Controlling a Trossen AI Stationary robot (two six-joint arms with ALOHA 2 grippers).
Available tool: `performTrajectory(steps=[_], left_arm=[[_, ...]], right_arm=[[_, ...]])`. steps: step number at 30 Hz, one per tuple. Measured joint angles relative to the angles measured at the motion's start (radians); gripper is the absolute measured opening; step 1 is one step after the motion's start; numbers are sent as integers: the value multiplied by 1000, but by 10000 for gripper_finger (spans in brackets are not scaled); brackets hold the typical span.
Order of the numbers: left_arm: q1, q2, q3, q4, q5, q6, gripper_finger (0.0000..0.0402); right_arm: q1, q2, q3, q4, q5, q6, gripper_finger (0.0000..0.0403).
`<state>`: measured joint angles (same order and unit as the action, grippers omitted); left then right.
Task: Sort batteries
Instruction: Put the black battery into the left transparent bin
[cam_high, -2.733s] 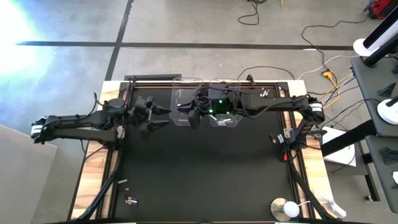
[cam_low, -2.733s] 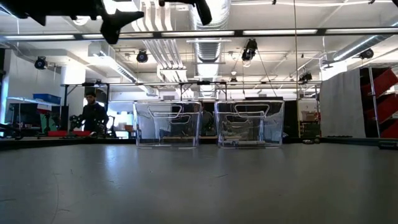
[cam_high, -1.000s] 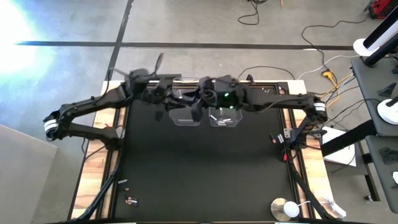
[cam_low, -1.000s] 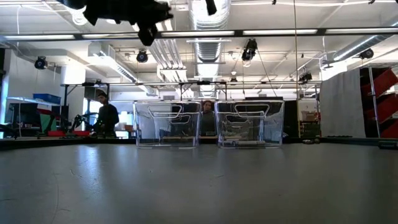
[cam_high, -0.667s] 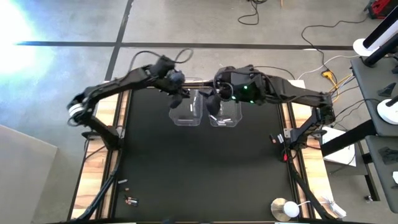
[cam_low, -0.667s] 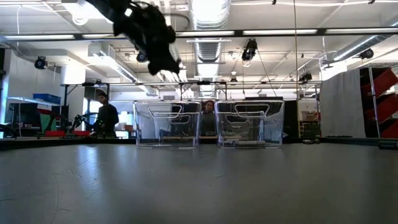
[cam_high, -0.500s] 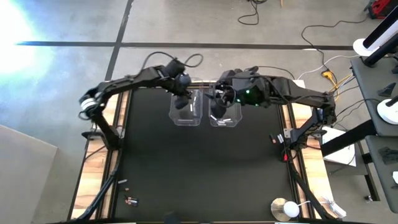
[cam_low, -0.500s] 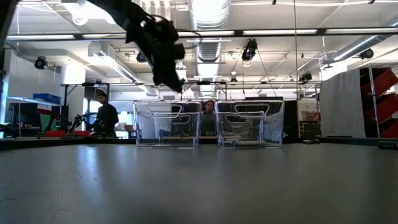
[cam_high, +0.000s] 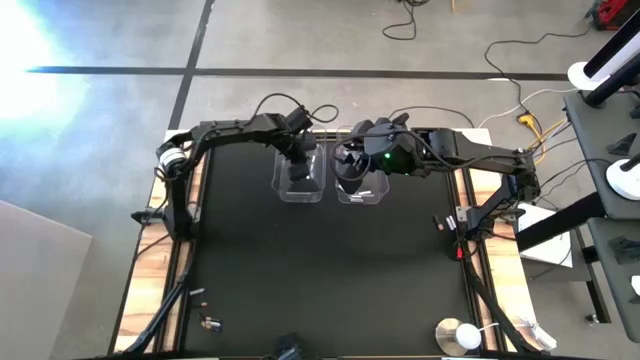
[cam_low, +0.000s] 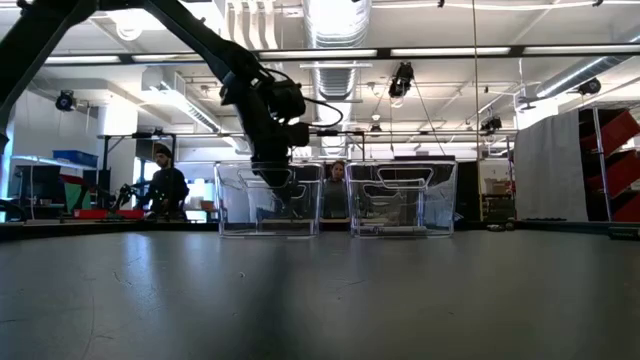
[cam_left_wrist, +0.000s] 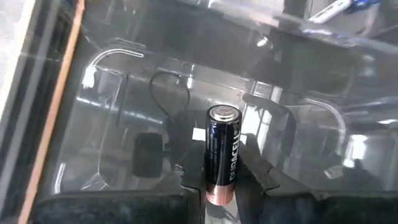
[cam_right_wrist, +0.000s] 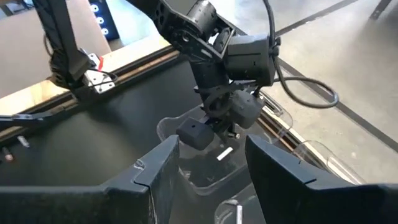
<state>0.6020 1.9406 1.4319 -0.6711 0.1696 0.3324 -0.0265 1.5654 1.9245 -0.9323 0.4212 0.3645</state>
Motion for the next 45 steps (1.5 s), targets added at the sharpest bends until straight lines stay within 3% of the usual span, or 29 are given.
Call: performTrajectory(steps=[15, 22, 30, 35, 41, 43, 45], left_arm=[[-23, 130, 11, 29, -80, -65, 40], [-25, 133, 12, 30, -82, -111, 44], [-25, 133, 12, 22, -83, -227, 85], [-26, 110, 12, -41, -83, -251, 128], [-26, -24, 15, -45, -16, -291, 176], [-28, -90, 15, -35, 0, -291, 186], [-28, -163, 15, -27, 0, -285, 191]], right_arm=[[0, 0, -12, -6, 2, 2, 176], [3, 0, -11, -6, 0, -1, 176], [16, -16, 40, -30, -1, -1, 176], [-2, -58, 53, -168, 50, 84, 176], [-75, -86, 9, -611, 107, 397, 176], [-86, -101, -61, -637, 93, 449, 176], [-92, -135, -167, -591, -8, 434, 176]])
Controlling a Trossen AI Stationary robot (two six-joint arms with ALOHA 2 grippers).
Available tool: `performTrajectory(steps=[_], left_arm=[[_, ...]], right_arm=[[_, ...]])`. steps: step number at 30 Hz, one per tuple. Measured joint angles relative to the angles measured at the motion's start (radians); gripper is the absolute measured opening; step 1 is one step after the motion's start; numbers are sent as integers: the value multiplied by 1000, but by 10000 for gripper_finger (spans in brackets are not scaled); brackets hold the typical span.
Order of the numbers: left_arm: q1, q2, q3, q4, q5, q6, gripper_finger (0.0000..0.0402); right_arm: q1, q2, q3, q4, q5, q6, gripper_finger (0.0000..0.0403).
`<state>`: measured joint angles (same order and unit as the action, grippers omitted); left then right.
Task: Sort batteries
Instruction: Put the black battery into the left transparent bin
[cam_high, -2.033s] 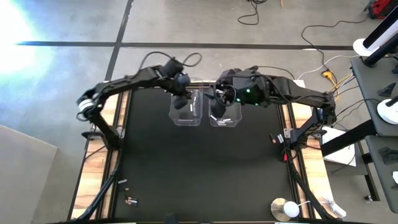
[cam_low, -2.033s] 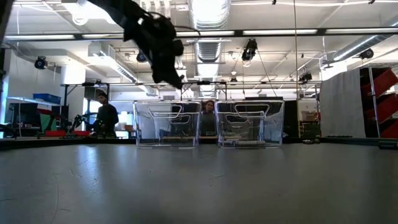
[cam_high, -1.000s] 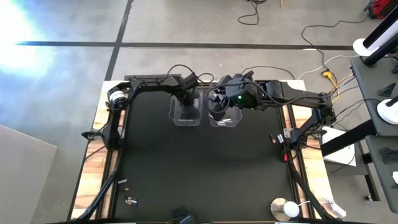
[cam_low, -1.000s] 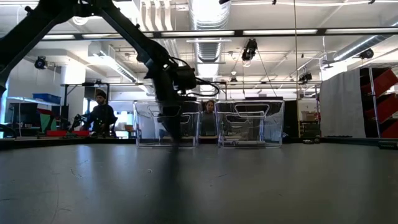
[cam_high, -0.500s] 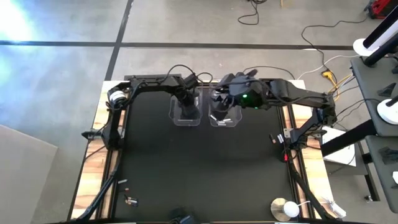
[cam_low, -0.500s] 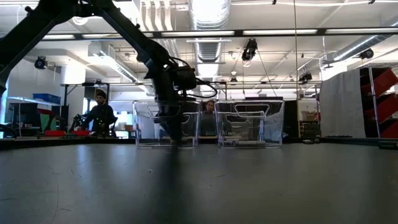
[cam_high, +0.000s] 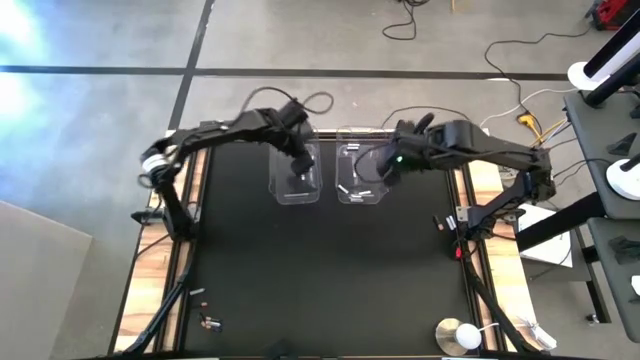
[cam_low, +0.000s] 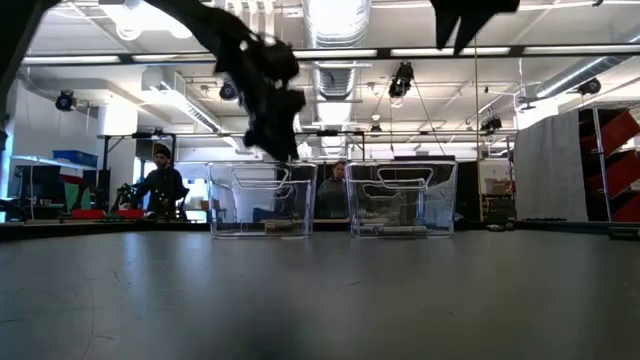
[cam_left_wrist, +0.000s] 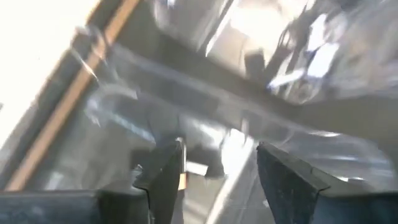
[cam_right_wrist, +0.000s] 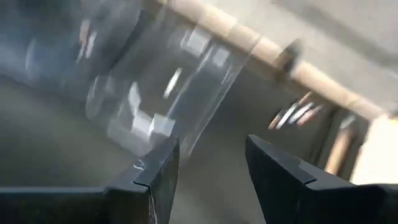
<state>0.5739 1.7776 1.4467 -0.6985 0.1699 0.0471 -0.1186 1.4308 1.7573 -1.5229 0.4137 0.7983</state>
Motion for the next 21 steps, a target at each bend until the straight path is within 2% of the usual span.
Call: performTrajectory(steps=[3, 10, 15, 17, 21], left_arm=[[0, -109, 0, -4, -1, 29, 193], [0, -285, -2, -52, -3, 48, 194], [0, -345, -2, -90, -3, 44, 194], [-3, -360, -2, -103, -3, 33, 194], [-21, -385, -3, -115, -3, 10, 194]], right_arm=[[-12, -41, -154, 23, -151, 28, 176], [-19, -152, -500, -5, -335, 195, 176], [-29, -212, -697, 54, -465, 209, 176], [-42, -222, -771, 75, -510, 221, 176], [-84, -211, -879, 138, -519, 210, 176]])
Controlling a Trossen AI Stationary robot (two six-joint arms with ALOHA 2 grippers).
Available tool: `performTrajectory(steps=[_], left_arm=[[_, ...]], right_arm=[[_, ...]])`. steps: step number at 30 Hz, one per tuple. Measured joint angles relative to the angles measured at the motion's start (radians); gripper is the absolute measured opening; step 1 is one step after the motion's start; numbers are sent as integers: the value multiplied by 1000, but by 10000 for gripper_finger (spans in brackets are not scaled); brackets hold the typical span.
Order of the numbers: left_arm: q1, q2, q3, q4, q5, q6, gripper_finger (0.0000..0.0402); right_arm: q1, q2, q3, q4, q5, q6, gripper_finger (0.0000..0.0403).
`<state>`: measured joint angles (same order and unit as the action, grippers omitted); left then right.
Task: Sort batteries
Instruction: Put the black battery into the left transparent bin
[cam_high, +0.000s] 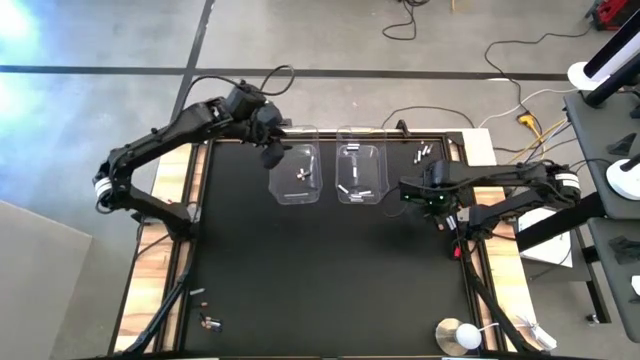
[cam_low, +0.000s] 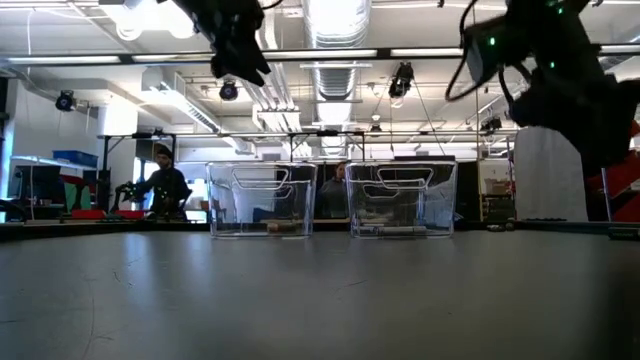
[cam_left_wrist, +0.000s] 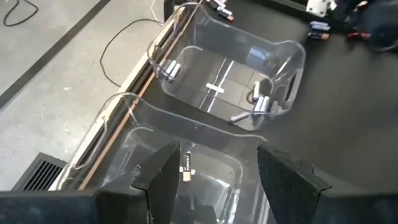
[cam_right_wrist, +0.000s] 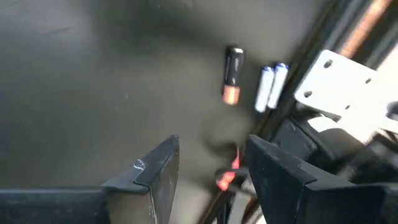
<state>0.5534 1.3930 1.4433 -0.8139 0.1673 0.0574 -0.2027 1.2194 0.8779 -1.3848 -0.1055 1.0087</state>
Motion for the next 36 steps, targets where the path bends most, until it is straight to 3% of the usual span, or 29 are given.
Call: performTrajectory(steps=[8, 18, 28, 36], left_arm=[[-68, -54, -51, 4, 0, -44, 194], [-147, -229, -348, 187, 0, -183, 194], [-175, -450, -513, 256, -7, -254, 194], [-175, -525, -514, 257, -73, -251, 194]], right_arm=[[-140, 67, -111, 78, 0, -210, 176], [-313, 193, -145, 198, 1, -431, 176], [-347, 304, -209, 284, -37, -500, 168], [-347, 332, -231, 330, -90, -504, 112]])
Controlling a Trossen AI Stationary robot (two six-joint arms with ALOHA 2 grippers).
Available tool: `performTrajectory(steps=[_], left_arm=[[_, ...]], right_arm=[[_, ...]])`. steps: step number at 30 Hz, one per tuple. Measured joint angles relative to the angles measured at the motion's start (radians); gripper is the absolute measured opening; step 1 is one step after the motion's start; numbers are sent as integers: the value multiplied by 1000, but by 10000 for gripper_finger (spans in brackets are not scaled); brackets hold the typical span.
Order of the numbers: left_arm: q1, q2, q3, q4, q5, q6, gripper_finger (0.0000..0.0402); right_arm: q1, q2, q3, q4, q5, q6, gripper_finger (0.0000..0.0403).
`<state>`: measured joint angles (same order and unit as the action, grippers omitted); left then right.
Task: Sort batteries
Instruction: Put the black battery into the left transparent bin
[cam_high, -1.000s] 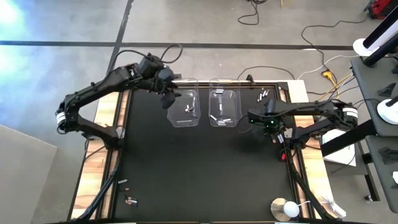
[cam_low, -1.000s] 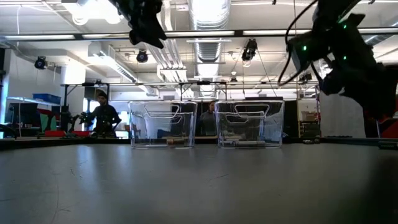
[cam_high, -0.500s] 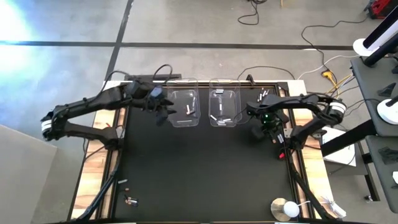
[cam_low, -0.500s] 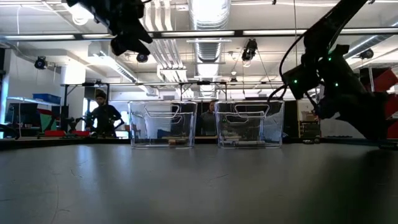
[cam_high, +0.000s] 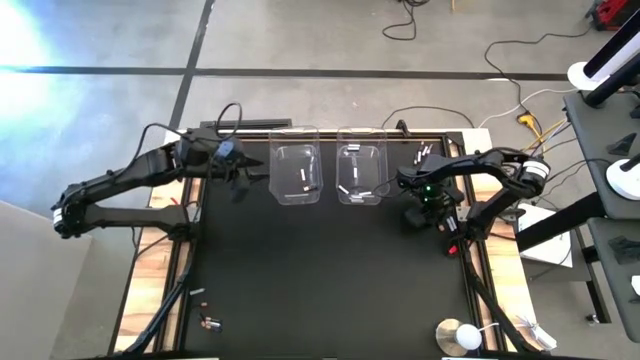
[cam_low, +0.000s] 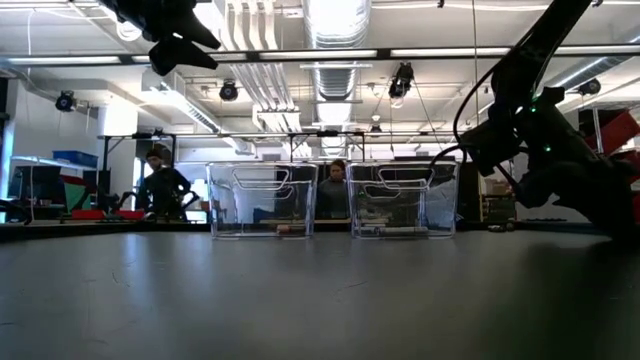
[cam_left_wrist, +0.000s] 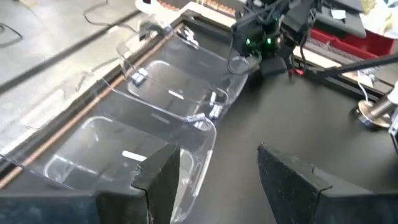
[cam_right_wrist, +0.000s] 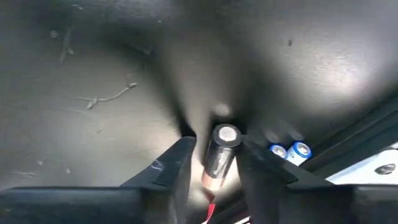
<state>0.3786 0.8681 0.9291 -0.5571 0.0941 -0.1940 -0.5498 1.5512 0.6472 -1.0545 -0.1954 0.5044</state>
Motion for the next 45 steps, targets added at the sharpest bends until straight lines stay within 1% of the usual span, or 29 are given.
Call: performTrajectory(steps=[5, 8, 10, 14, 16, 19, 21, 23, 25, 29, 32, 37, 40, 45], left_arm=[[1, -9, 1, 0, -7, 9, 194], [1, -9, 1, 0, -7, 12, 194], [1, -5, -1, -1, -15, 12, 194], [9, 16, -7, -46, -95, 19, 194], [33, 32, -12, -74, -113, 20, 194], [90, 63, -14, -112, -119, 20, 194], [142, 88, -15, -133, -131, 27, 194], [202, 115, -16, -149, -146, 41, 194], [262, 143, -16, -155, -157, 69, 194], [373, 219, -16, -157, -157, 123, 194], [426, 289, -16, -126, -158, 129, 194], [451, 427, -16, -72, -158, 76, 194], [451, 509, -16, -54, -158, 57, 194], [450, 592, -16, -7, -157, 15, 194]], right_arm=[[1, -9, -1, 9, -6, 0, 66], [1, -18, 0, 9, -4, 0, 48], [1, -31, 5, 8, -1, 1, 44], [2, -71, 42, -2, 22, -12, 50], [2, -104, 71, -10, 26, -19, 52], [2, -155, 102, -103, 49, -3, 48], [2, -190, 144, -147, 53, 15, 42], [5, -220, 184, -247, 59, 34, 39], [19, -252, 242, -307, 78, 76, 39], [62, -310, 371, -368, 121, 144, 40], [102, -334, 472, -353, 166, 208, 39], [193, -302, 650, -348, 212, 285, 39], [252, -252, 751, -350, 245, 288, 39], [313, -176, 896, -353, 250, 283, 39]])
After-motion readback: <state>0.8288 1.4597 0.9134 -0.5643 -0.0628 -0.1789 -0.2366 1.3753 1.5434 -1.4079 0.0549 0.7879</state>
